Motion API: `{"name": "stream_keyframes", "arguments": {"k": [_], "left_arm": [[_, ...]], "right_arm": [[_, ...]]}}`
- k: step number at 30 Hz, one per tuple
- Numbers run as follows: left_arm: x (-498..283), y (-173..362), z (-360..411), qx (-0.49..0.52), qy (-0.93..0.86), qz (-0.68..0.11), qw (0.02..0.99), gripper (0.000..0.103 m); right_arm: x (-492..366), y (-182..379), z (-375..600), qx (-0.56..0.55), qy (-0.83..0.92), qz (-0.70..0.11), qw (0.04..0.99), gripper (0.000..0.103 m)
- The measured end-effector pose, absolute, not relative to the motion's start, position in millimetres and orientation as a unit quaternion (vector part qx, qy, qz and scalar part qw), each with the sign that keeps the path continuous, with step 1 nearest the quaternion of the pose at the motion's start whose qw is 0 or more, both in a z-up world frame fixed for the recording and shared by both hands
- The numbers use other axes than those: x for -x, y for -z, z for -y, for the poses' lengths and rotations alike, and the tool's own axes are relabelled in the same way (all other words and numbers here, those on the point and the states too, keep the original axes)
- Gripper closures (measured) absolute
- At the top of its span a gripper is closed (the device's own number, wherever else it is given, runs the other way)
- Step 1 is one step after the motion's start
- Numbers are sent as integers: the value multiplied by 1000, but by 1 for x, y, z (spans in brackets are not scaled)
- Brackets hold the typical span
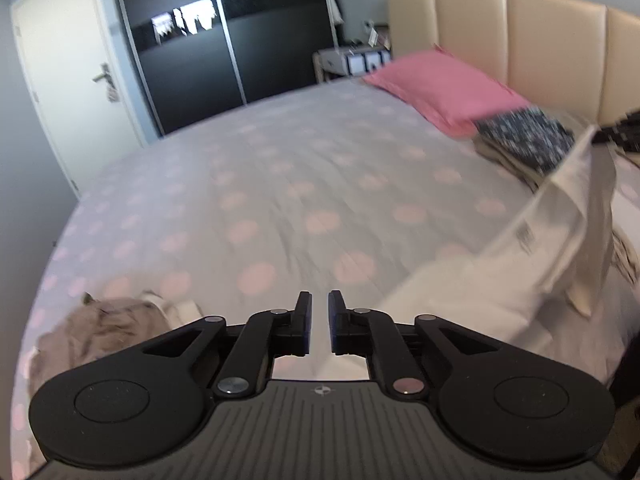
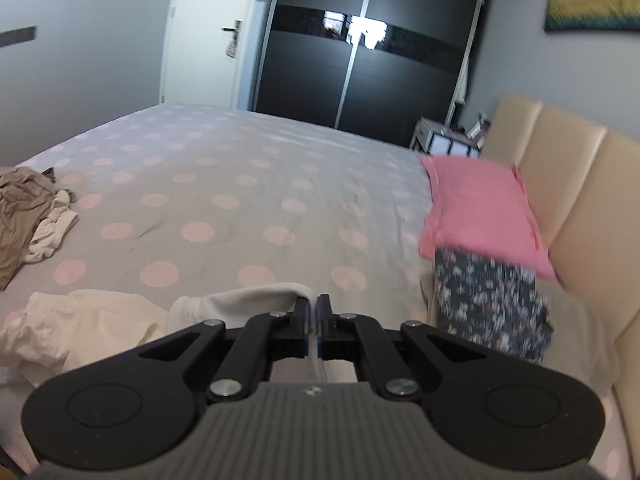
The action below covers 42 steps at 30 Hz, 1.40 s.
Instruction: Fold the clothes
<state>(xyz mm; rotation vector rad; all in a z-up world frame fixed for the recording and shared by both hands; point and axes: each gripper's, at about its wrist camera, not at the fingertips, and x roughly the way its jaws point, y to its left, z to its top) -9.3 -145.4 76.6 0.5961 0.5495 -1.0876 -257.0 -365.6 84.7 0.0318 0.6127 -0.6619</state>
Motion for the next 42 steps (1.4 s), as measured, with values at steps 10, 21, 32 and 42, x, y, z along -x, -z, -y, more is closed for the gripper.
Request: {"name": "stream_keyframes", "arguments": {"k": [10,21,32,42], "left_arm": [[31,1,177,-333,545,-294,712,73],[6,53,227,-314,556,-393,662,66],[9,66,232,-307,598,-421,609,71],[-30,73,235,-186,568,-501,626,91]], "right_arm": [[268,-38,403,-69,339,-308,886,100],[267,-1,429,-94,345,-339,870,99],[262,18,439,-94,354,-371,854,99],[264,21,440,-96,359,-368,852,99]]}}
